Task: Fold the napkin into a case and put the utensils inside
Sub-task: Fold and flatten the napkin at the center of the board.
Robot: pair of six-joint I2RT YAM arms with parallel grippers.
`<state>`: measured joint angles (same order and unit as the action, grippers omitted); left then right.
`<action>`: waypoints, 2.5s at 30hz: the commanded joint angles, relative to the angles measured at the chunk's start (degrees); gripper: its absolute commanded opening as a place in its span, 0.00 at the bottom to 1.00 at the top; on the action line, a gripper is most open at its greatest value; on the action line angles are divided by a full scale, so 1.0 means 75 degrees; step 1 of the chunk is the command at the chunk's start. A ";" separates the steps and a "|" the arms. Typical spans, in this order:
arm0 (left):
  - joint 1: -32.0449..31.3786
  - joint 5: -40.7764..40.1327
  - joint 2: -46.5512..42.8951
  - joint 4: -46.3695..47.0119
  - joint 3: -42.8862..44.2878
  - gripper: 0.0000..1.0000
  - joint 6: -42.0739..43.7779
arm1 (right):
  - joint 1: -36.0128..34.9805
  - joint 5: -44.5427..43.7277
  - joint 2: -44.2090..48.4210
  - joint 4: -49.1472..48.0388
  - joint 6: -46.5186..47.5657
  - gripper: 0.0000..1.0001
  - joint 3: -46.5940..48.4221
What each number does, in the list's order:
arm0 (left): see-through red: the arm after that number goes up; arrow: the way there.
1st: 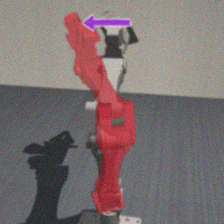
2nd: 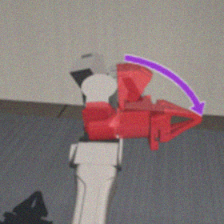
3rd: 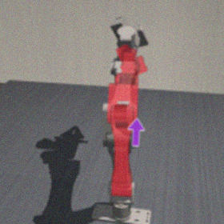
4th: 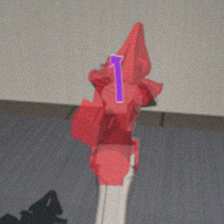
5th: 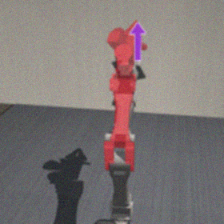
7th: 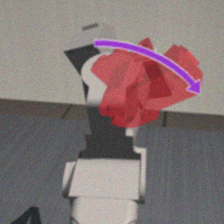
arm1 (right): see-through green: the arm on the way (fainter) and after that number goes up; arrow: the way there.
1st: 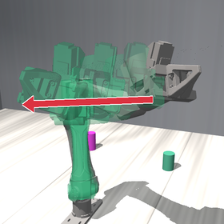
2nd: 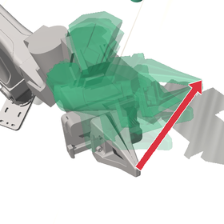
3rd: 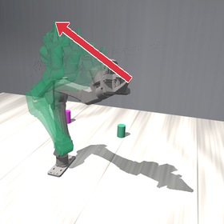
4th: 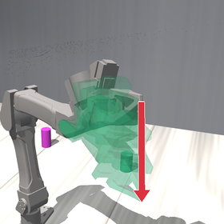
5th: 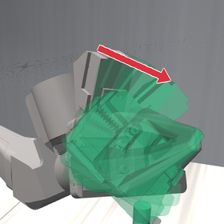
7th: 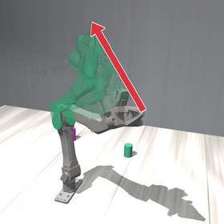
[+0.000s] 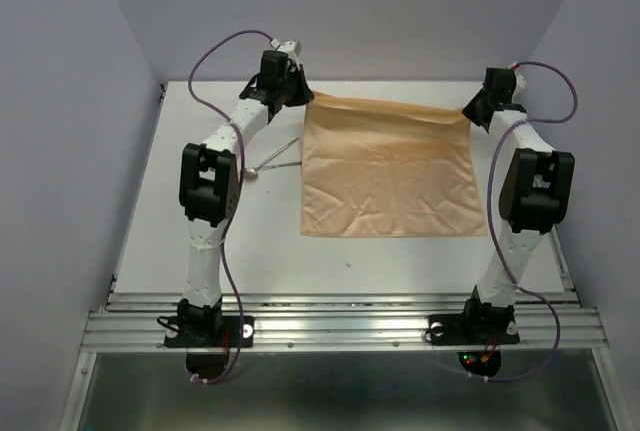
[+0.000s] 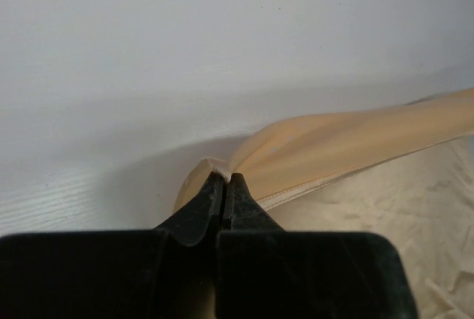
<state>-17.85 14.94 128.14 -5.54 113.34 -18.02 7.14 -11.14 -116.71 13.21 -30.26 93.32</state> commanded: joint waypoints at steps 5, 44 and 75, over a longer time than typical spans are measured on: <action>0.0094 0.0059 -0.0443 -0.0491 -0.0005 0.00 0.0434 | 0.0091 -0.0050 0.0419 -0.0016 -0.0020 0.01 -0.0113; -0.1089 0.0434 -0.4920 -0.0351 -0.7002 0.00 -0.0562 | 0.0162 0.0009 0.6150 0.2562 -0.1063 0.01 -0.6231; -0.1722 0.0563 -0.5062 -0.0796 -0.7776 0.00 -0.0386 | 0.0162 -0.1081 0.6749 0.3441 -0.1344 0.01 -0.6583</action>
<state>-30.46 19.09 89.60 -12.62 56.03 -21.12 7.90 -16.49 -65.34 39.00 -38.83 44.03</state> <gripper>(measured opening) 0.045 0.036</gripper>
